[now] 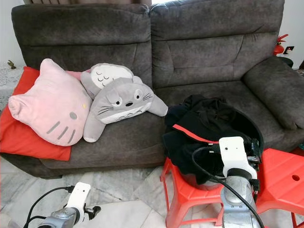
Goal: Hang hanger
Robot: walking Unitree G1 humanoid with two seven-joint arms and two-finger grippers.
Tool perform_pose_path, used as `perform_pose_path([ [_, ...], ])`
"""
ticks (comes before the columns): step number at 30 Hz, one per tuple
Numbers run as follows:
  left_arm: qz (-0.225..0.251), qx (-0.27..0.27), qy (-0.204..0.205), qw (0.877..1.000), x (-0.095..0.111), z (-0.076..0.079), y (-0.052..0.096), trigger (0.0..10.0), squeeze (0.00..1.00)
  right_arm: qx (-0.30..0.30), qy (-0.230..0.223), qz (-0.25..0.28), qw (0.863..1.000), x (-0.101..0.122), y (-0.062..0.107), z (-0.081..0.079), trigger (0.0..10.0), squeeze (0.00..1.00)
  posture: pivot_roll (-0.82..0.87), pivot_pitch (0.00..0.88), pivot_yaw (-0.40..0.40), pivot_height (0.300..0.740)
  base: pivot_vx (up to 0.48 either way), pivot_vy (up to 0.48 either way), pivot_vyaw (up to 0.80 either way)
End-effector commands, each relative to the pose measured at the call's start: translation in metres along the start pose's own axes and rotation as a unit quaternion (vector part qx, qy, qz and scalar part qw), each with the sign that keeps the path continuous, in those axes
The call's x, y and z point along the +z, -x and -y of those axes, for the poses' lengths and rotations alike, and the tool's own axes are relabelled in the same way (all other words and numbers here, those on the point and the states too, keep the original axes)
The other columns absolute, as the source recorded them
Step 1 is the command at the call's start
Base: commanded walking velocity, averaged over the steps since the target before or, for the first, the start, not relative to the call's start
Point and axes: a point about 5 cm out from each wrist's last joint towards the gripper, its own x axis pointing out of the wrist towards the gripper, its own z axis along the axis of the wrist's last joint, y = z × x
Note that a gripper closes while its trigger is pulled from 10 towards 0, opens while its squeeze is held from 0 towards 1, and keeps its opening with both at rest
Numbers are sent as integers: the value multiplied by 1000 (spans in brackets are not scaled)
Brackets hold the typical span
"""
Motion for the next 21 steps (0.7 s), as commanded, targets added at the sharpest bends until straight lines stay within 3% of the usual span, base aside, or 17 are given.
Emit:
perform_pose_path([
  [1,-6,3,-7,1000,-2,-2,0,10000,0,-2,-7,5,1000,2,-2,0,0,0,-248,0,51,740,0,0,0],
  [21,-5,4,-7,1000,-2,-2,0,10000,0,-12,-5,55,998,18,-10,3,0,0,-236,0,51,740,0,0,0],
])
